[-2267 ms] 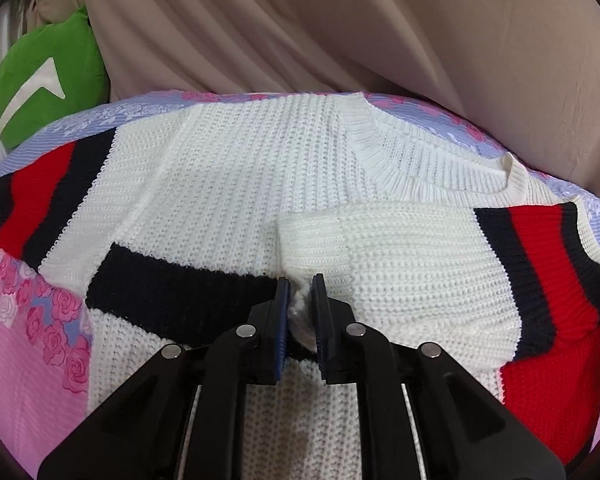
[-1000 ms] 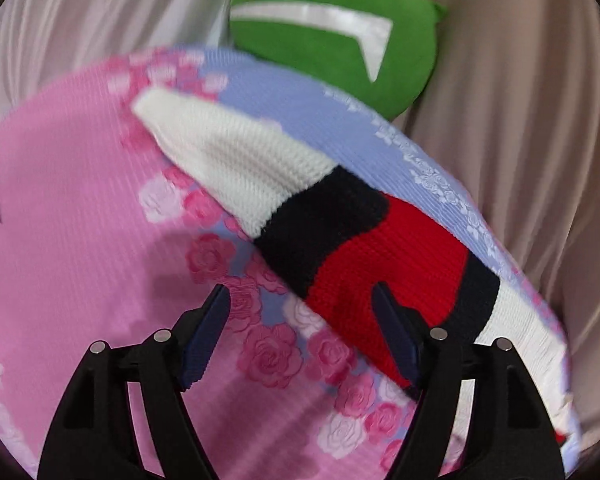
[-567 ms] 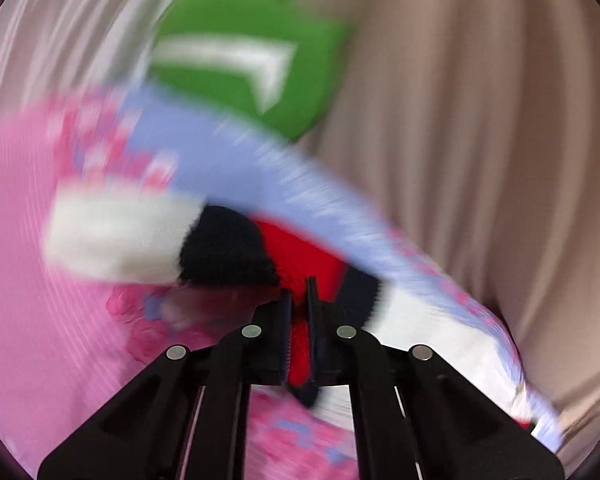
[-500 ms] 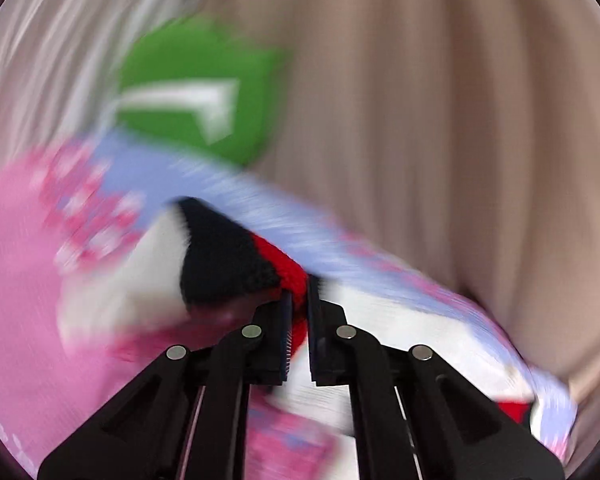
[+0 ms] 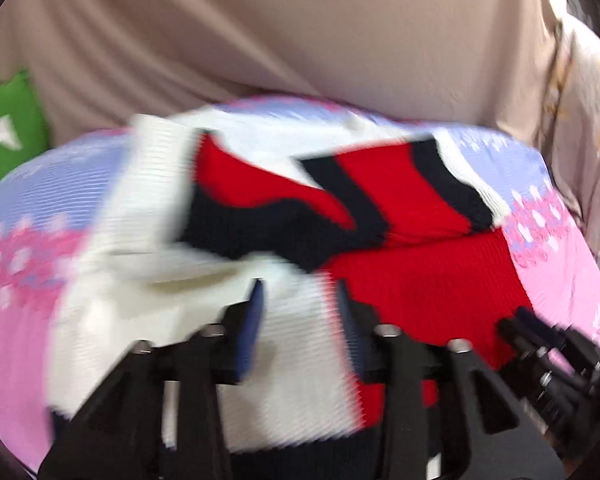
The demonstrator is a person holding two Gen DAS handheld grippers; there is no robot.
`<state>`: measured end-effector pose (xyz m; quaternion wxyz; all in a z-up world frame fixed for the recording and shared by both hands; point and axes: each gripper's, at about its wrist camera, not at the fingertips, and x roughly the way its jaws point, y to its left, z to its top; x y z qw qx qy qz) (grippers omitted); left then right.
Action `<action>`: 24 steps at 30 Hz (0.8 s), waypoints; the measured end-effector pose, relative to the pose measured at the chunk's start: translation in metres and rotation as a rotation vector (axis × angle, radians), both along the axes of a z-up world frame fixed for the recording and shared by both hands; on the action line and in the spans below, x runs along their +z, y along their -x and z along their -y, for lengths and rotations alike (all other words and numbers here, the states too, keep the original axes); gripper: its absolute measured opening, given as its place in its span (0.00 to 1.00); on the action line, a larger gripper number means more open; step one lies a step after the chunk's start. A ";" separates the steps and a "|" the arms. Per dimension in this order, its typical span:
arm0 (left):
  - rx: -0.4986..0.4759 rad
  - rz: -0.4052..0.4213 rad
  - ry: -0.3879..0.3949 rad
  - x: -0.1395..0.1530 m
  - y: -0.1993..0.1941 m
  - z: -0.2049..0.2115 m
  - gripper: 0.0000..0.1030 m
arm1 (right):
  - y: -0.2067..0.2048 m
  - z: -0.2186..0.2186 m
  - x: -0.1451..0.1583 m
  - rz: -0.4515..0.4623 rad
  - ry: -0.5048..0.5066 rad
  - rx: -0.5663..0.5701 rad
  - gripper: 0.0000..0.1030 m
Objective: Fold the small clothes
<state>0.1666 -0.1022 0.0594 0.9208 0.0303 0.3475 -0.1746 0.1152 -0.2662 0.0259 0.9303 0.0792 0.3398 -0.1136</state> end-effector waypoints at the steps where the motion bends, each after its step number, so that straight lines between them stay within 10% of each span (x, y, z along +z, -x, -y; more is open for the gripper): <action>1: 0.034 0.025 0.002 0.003 0.006 -0.019 0.50 | -0.003 -0.012 0.007 0.011 0.045 0.048 0.33; 5: 0.250 0.053 -0.065 -0.003 0.010 -0.095 0.55 | -0.035 -0.082 0.022 0.017 0.136 0.303 0.36; 13: 0.408 -0.156 -0.038 -0.058 -0.002 -0.162 0.54 | -0.121 -0.198 -0.025 -0.172 0.170 0.637 0.43; 16: 0.407 -0.143 -0.037 -0.060 -0.001 -0.167 0.55 | -0.135 -0.207 -0.026 -0.187 0.191 0.640 0.42; 19: 0.406 -0.120 -0.059 -0.062 -0.001 -0.162 0.55 | -0.154 -0.192 -0.020 -0.201 0.133 0.570 0.02; 24: 0.400 -0.126 -0.036 -0.057 0.000 -0.165 0.54 | -0.127 -0.094 0.052 0.073 0.008 0.309 0.01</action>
